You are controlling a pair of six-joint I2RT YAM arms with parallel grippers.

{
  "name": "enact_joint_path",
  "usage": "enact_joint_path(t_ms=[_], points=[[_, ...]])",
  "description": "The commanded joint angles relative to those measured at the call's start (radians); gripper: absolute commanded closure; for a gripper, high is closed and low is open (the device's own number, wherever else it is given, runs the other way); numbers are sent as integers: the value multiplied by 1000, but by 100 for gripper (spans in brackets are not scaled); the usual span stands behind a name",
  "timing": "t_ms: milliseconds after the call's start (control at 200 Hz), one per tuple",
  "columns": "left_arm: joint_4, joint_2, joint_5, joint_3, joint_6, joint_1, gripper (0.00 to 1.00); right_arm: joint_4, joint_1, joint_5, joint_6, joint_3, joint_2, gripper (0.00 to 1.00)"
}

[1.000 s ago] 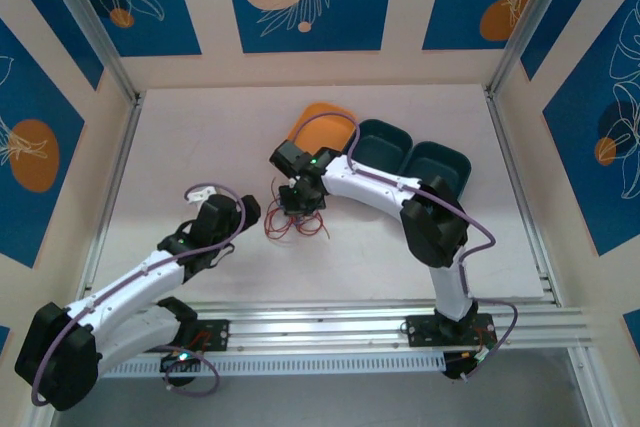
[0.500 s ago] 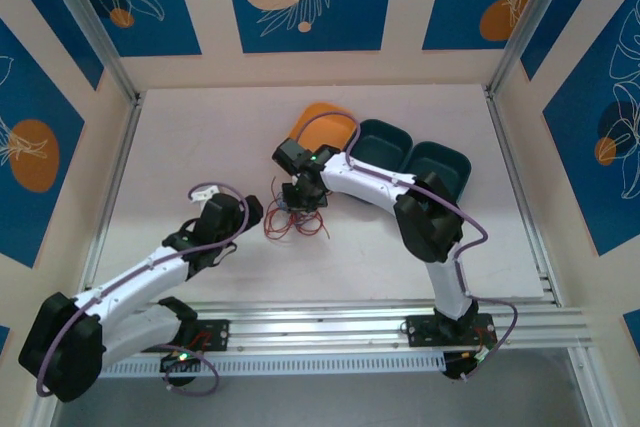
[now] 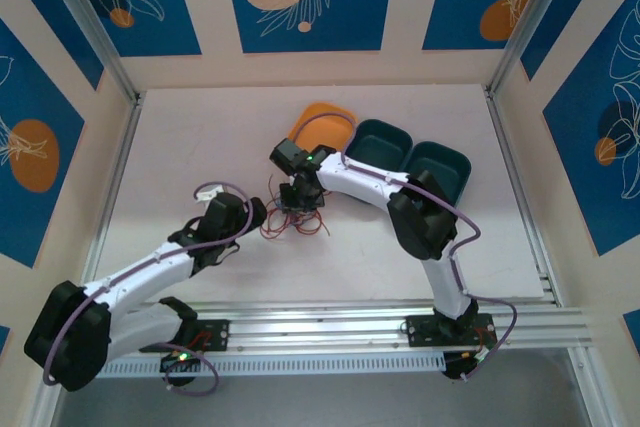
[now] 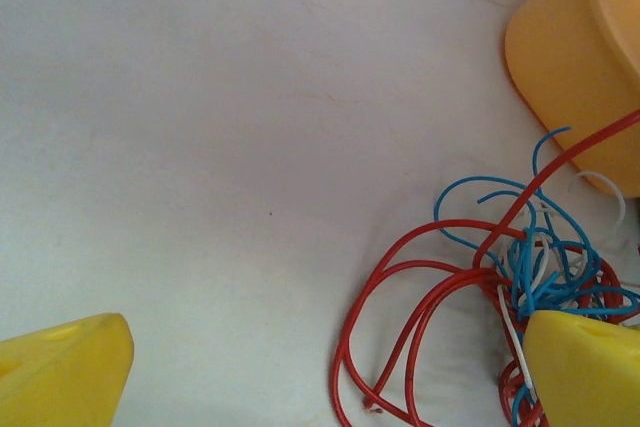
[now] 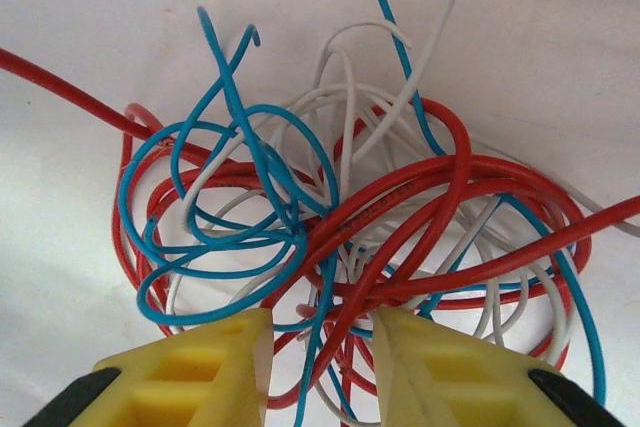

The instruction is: Untangle the cables

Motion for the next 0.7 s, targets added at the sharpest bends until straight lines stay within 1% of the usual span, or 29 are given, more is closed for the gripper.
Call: enact_joint_path(t_ms=[0,40,140,190,330,460,530,695], points=[[28,18,22,10,12,9,0,-14,-1,-26,-13,36,23,66],[34,27,33,11,16,10,0,-14,-2,-26,-19,39,25,71],[35,52,50,24,24,12,0,-13,0,-27,-32,44,15,94],[32,62,60,33,31,18,0,-7,1,-33,-43,44,1,100],[44,73,133,43,59,65,0,29,1,-59,-70,31,-75,100],[96,70,276,32,92,145,3,104,-1,-121,-102,-6,-173,100],[111,62,331,34,114,179,6,137,-6,-155,-112,-20,-214,100],[107,27,397,64,162,213,10,196,-28,-244,-104,-47,-274,100]])
